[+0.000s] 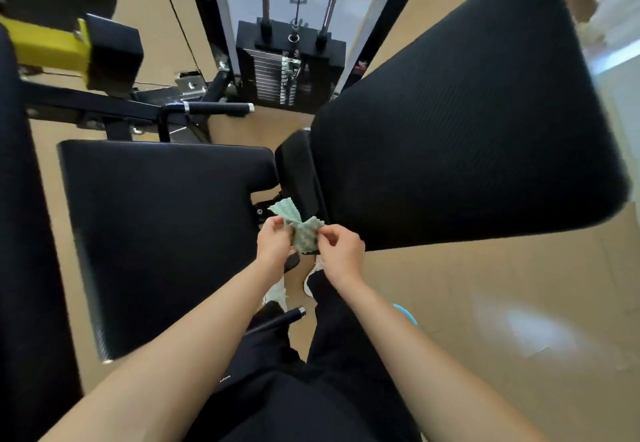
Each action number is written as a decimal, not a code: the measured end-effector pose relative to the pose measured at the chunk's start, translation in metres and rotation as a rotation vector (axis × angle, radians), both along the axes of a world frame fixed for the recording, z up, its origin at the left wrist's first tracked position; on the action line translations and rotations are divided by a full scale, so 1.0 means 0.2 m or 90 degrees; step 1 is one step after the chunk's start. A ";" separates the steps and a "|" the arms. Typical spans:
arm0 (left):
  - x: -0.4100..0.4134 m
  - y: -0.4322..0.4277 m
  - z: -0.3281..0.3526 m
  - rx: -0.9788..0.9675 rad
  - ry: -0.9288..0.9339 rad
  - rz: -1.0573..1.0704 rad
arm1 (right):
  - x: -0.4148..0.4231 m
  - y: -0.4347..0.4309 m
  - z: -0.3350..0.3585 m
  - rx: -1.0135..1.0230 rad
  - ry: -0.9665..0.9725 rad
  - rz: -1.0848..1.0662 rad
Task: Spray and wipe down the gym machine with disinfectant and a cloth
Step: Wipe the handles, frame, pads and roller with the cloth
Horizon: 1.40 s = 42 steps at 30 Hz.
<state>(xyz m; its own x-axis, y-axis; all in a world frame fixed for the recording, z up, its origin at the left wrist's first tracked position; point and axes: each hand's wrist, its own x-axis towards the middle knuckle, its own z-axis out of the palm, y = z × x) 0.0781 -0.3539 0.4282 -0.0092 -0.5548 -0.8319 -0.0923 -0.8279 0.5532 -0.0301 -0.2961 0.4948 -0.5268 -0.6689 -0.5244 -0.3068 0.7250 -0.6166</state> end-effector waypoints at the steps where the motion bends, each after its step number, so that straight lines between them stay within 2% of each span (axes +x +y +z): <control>1: 0.01 -0.02 -0.01 -0.010 0.026 0.025 | -0.03 -0.04 0.00 -0.013 0.065 0.080; 6: -0.07 -0.16 -0.11 -0.088 0.111 0.052 | -0.25 -0.38 0.01 -0.102 0.506 0.562; 9: -0.21 -0.18 -0.17 -0.152 0.140 -0.046 | -0.38 -0.64 0.07 0.052 0.660 0.810; 12: -0.33 -0.13 -0.25 -0.223 0.105 -0.123 | -0.41 -0.79 0.08 0.195 0.729 0.929; 18: -0.42 -0.32 -0.42 -0.299 0.043 -0.096 | -0.40 -0.82 0.02 0.186 0.784 0.960; 24: -0.43 -0.74 -0.52 -0.382 -0.018 -0.232 | -0.40 -0.79 -0.02 0.168 0.806 0.951; 28: -0.42 -0.47 -0.48 -0.436 -0.008 -0.235 | -0.40 -0.79 -0.01 0.159 0.822 0.940; 35: -0.36 0.13 -0.39 -0.364 0.026 -0.235 | -0.39 -0.77 -0.01 0.146 0.835 0.942; 39: -0.31 0.20 -0.38 -0.331 0.069 -0.241 | -0.39 -0.77 0.00 0.154 0.836 0.938; 42: -0.35 0.09 -0.37 -0.290 0.117 -0.161 | -0.38 -0.78 0.00 0.166 0.843 0.940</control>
